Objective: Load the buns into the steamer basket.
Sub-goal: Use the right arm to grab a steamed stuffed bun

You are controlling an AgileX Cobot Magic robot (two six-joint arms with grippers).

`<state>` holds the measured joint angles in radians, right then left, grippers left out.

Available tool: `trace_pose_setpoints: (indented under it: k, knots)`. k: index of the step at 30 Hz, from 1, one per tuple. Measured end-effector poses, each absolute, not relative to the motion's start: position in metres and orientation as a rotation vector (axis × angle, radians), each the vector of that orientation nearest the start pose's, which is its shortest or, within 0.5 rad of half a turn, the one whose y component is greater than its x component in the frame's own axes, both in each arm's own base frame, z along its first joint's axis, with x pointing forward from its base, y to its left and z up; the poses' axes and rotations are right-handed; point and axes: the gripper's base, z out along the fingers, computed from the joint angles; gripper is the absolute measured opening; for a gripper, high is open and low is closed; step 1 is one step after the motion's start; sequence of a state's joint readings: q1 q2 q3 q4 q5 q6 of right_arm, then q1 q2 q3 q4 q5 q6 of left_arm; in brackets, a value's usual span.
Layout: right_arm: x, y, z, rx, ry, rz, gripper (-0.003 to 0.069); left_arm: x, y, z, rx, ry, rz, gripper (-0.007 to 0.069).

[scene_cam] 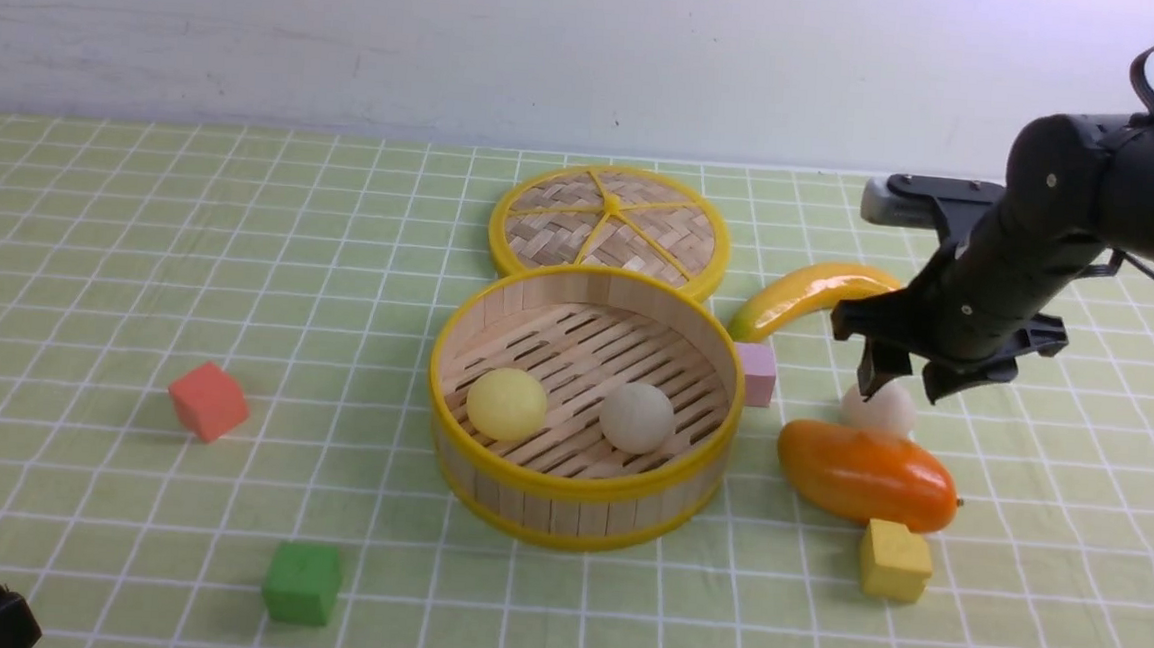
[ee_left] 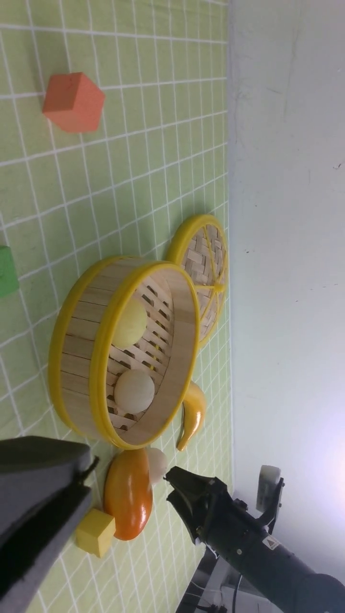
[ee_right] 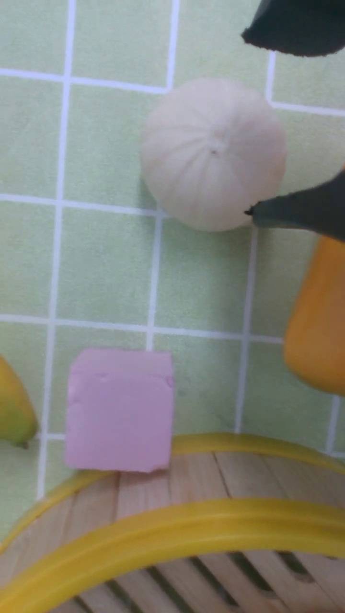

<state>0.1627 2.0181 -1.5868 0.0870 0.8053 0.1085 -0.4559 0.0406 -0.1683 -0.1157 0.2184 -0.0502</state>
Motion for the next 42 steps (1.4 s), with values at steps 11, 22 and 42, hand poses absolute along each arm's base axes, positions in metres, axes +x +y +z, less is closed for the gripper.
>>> trace_pose_setpoints:
  k: [11,22,42]
  knots:
    - [0.443,0.069,0.200,0.046,2.683,0.203,0.0361,0.045,-0.024,0.248,0.253,1.576,-0.504,0.0039]
    - [0.445,0.071,0.198,0.062,2.667,0.228,0.0315,0.045,-0.024,0.248,0.253,1.576,-0.504,0.0043]
    - [0.441,0.072,0.199,-0.056,2.692,0.209,0.0001,0.045,-0.024,0.248,0.253,1.576,-0.504,0.0055]
